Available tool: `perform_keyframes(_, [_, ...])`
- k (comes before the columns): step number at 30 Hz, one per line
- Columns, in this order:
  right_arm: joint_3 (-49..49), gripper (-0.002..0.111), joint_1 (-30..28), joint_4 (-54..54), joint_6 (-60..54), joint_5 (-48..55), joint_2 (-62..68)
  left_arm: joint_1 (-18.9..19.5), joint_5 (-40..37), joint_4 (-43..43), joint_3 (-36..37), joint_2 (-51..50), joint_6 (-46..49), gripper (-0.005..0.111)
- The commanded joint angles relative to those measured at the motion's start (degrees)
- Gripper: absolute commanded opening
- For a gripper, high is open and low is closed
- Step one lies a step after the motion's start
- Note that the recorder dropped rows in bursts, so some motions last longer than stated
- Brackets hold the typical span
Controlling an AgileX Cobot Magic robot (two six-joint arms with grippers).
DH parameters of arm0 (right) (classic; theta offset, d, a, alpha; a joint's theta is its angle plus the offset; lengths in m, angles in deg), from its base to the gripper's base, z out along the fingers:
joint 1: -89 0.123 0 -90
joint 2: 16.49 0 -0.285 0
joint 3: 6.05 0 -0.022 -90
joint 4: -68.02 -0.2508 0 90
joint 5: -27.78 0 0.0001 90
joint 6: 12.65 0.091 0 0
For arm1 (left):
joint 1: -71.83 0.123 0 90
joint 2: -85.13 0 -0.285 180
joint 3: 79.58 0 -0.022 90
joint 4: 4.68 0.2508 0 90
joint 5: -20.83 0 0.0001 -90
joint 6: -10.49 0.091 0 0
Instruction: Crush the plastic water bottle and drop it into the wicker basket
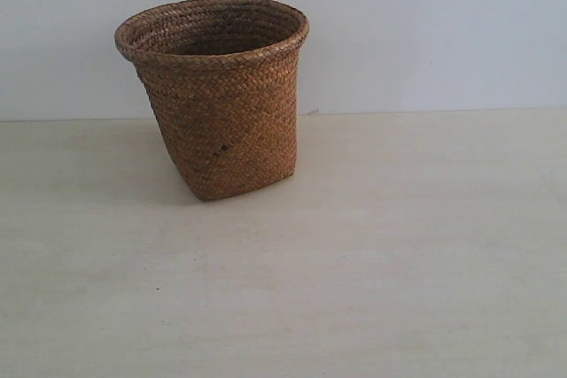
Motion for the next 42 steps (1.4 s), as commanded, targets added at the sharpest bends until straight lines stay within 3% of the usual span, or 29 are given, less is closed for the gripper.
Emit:
perform_keyframes(1, [0.42,0.000,-0.60,1.53,-2.26,-2.24,-0.68,0.23,-0.19,0.26,0.22,0.15,0.22,0.004])
perform_keyframes(10, [6.78,0.000,-13.32,1.62,-2.43,-12.00,-12.40,0.23,-0.19,0.26,0.22,0.15,0.22,0.004])
perform_keyframes(18, [9.86,0.000,-31.20,0.87,-2.31,-16.26,-12.86,0.23,-0.19,0.26,0.22,0.15,0.22,0.004])
perform_keyframes(23, [14.46,0.000,-39.63,-6.18,-1.22,-17.54,-12.86,0.23,-0.19,0.26,0.22,0.15,0.22,0.004])
perform_keyframes(28, [18.74,0.000,-42.28,-10.20,-1.22,-17.93,-12.86,0.23,-0.19,0.26,0.22,0.15,0.22,0.004])
perform_keyframes(37, [31.23,0.000,-42.28,-10.20,-12.32,-23.67,-12.86,0.23,0.13,0.26,0.22,0.15,0.22,0.004])
perform_keyframes(42, [31.23,0.000,-42.28,-10.20,-12.43,-14.40,-12.86,0.23,0.13,0.26,0.22,0.15,0.22,0.004])
